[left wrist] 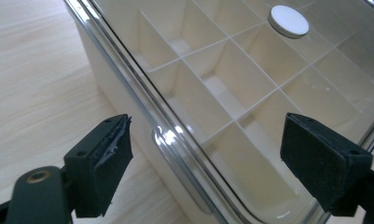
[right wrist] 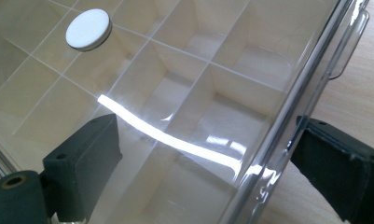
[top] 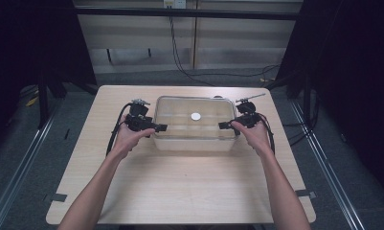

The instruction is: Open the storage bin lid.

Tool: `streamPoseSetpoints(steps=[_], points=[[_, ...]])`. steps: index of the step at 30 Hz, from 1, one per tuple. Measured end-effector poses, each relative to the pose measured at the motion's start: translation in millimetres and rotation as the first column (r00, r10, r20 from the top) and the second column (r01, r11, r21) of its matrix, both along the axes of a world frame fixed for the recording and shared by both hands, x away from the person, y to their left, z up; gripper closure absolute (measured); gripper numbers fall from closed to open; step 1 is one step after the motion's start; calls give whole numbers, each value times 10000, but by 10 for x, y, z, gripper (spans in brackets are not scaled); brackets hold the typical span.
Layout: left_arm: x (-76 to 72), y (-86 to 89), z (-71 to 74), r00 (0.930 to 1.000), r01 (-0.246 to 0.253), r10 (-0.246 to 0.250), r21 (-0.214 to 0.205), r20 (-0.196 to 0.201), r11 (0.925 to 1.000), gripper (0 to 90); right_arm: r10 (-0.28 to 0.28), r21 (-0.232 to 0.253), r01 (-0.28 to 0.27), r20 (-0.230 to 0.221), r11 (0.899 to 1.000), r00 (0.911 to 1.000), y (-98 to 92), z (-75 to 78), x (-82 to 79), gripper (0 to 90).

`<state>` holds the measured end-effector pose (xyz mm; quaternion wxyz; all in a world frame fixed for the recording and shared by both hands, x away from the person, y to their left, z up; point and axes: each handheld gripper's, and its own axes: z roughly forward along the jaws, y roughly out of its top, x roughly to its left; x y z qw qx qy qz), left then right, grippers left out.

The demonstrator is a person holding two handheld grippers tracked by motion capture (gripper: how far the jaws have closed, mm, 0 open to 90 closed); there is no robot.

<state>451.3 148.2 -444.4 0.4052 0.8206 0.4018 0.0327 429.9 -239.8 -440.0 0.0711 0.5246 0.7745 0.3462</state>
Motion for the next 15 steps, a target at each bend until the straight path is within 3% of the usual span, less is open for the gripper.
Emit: streamPoseSetpoints(steps=[6, 10, 15], points=[[45, -64, -14, 9997, 156, -157, -58, -177, 9999, 137, -93, 201, 92, 59, 9998, 9999, 3, -27, 19, 72], [62, -49, -12, 9995, 228, -229, -66, -223, 9997, 151, -82, 547, 91, -159, 9985, 9998, 1, -58, 35, 69], [58, -36, -12, 9993, 271, -273, -90, -243, 9996, 159, -205, 163, 200, 319, 9997, 9993, 59, -27, 4, 70]])
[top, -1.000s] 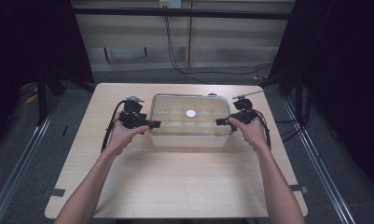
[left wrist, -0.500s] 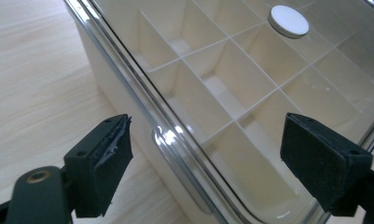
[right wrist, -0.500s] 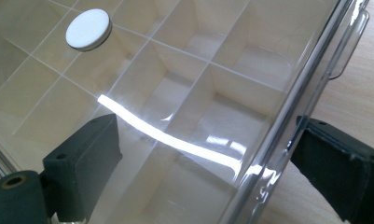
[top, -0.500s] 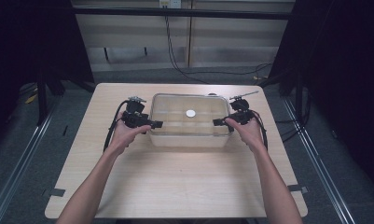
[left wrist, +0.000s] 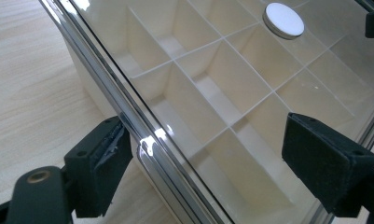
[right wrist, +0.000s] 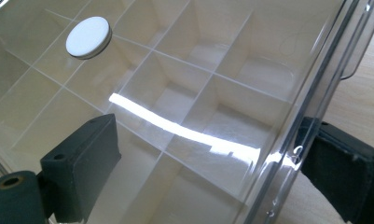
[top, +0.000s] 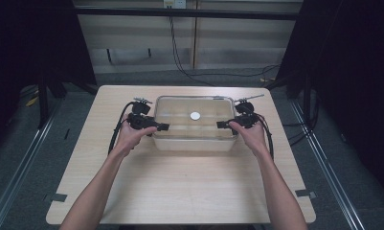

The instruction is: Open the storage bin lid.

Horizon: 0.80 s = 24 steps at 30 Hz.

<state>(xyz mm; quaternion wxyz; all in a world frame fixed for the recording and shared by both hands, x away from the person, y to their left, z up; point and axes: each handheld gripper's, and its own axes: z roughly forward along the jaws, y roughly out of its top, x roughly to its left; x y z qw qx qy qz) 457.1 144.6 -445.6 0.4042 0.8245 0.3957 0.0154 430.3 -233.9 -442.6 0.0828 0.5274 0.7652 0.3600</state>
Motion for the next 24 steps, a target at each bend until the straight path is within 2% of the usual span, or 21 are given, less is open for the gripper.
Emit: streamPoseSetpoints(steps=[3, 4, 7, 10, 14, 21, 22, 23, 24], points=[[-10, 0, -9, 10000, -48, 48, -67, 75, 10000, 159, -36, -35, 36, 71, 10000, 10000, 0, 1, -3, 72], [-17, 4, -15, 9999, -97, 99, -148, 100, 9998, 160, -140, -197, 146, 273, 9997, 9995, 3, 8, -10, 74], [-24, 15, -29, 9997, -181, 186, -334, 137, 9993, 177, -229, -278, 241, 405, 9993, 9989, 14, 17, -19, 74], [-29, 48, -44, 9994, -290, 300, -571, 159, 9979, 202, -210, -167, 215, 299, 9996, 9993, -2, 6, -20, 76], [-27, 51, -39, 9995, -281, 290, -547, 147, 9981, 210, -339, 172, 332, 441, 9993, 9985, -53, -2, -34, 132], [-19, 52, -41, 9994, -342, 346, -581, 65, 9977, 209, -416, 302, 398, 597, 9988, 9973, -60, -11, -42, 136], [-27, 40, -35, 9986, -435, 449, -518, 269, 9977, 199, -480, 410, 455, 627, 9981, 9969, -62, -13, -39, 136], [-27, 40, -35, 9986, -435, 449, -518, 269, 9977, 197, -480, 410, 455, 627, 9981, 9969, -62, -13, -39, 136], [-44, 21, -11, 9966, -569, 585, -289, 582, 9980, 197, -491, 409, 466, 643, 9981, 9967, -60, -11, -38, 138]])
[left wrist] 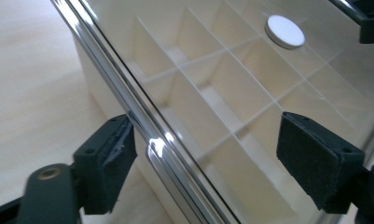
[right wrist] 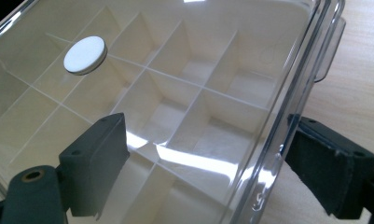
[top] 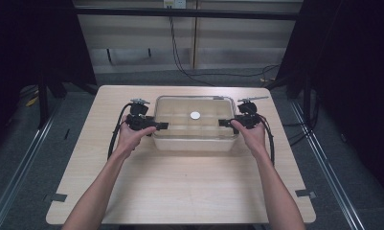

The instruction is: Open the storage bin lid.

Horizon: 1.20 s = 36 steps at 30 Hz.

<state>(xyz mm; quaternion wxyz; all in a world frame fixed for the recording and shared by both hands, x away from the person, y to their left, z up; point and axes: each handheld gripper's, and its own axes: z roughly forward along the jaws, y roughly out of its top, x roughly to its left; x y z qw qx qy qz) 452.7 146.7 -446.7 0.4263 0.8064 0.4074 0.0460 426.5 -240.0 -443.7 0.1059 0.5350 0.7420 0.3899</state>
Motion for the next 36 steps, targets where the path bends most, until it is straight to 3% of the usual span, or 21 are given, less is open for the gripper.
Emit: streamPoseSetpoints(steps=[1, 5, 7, 11, 16, 22, 28, 30, 33, 36], points=[[-7, -10, 15, 10000, -35, 34, 112, 94, 9999, 192, -44, 23, 44, 51, 10000, 10000, 3, 6, -1, 141], [-12, 32, 27, 9998, 147, -146, -99, 108, 9998, 252, -106, 37, 105, 204, 9999, 9997, -2, 25, -16, 147], [-31, 77, 33, 9994, 24, -10, -405, 349, 9992, 331, -163, 199, 158, 292, 9997, 9994, -29, 42, -29, 180], [-51, 101, 46, 9986, 7, 16, -446, 522, 9990, 384, -206, 532, 183, 438, 9984, 9988, -63, 55, -50, 229], [-74, 178, 101, 9967, -39, 100, -745, 811, 9972, 483, -347, 1027, 269, 748, 9944, 9966, -163, 106, -92, 386], [-114, 171, 152, 9941, -28, 84, -519, 1080, 9987, 529, -611, 1151, 501, 938, 9921, 9937, -204, 163, -119, 489], [-153, 188, 180, 9912, -88, 147, -449, 1312, 9990, 626, -842, 1822, 579, 1400, 9816, 9866, -298, 273, -189, 628], [-166, 187, 185, 9895, -79, 134, -391, 1436, 9992, 634, -849, 1887, 566, 1456, 9804, 9857, -306, 288, -198, 641], [-171, 231, 212, 9895, -23, 138, -800, 1442, 9968, 659, -902, 2011, 573, 1584, 9779, 9832, -304, 346, -236, 661], [-195, 246, 259, 9864, -5, 152, -899, 1634, 9959, 697, -836, 2021, 486, 1687, 9782, 9821, -306, 388, -261, 668]])
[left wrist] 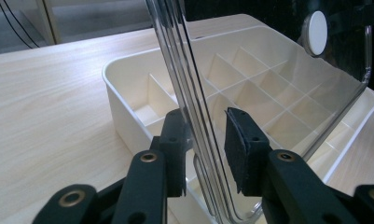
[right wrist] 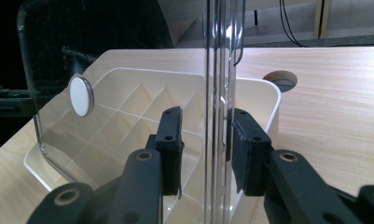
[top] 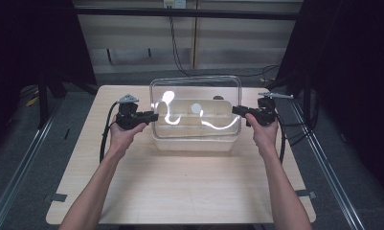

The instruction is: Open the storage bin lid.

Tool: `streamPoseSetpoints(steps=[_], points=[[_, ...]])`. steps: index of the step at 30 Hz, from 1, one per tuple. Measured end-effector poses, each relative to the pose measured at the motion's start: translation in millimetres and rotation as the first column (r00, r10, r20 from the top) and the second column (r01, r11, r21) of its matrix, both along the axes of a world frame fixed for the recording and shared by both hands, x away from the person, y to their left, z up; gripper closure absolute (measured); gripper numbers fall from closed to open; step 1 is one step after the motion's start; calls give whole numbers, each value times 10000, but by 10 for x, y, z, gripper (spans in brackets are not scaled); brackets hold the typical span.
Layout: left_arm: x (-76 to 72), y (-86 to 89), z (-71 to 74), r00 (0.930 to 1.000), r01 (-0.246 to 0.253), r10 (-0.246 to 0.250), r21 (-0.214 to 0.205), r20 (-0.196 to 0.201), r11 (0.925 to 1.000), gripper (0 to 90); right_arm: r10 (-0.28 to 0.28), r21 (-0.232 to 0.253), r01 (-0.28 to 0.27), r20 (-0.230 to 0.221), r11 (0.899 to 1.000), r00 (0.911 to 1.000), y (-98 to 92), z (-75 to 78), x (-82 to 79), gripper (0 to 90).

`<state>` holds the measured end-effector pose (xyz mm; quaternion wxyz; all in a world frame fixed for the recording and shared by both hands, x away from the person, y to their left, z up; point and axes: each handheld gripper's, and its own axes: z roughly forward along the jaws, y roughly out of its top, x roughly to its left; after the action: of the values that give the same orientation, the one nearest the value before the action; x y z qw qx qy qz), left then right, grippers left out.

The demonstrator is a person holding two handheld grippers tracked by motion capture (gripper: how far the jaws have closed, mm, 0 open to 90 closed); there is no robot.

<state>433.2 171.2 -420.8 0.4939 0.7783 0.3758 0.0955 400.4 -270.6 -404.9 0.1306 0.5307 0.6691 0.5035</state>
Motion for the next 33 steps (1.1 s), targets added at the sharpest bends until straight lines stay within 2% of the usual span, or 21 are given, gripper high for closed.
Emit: streamPoseSetpoints(steps=[6, 11, 23, 33], points=[[-12, 38, 63, 9999, 12, -8, -244, 147, 9997, 715, 11, 72, -11, -16, 10000, 10000, 2, 0, -2, 667], [-59, 53, 129, 9992, -24, 30, -150, 403, 9999, 733, 66, 36, -66, 18, 10000, 10000, 20, 12, -16, 662], [-109, 118, 164, 9983, 1, 28, -507, 580, 9987, 744, 186, 24, -187, 351, 9998, 9992, 58, 69, -81, 666], [-210, 126, 178, 9969, 13, 25, -485, 786, 9988, 742, 95, 180, -105, 543, 9998, 9985, 64, 92, -156, 664]])
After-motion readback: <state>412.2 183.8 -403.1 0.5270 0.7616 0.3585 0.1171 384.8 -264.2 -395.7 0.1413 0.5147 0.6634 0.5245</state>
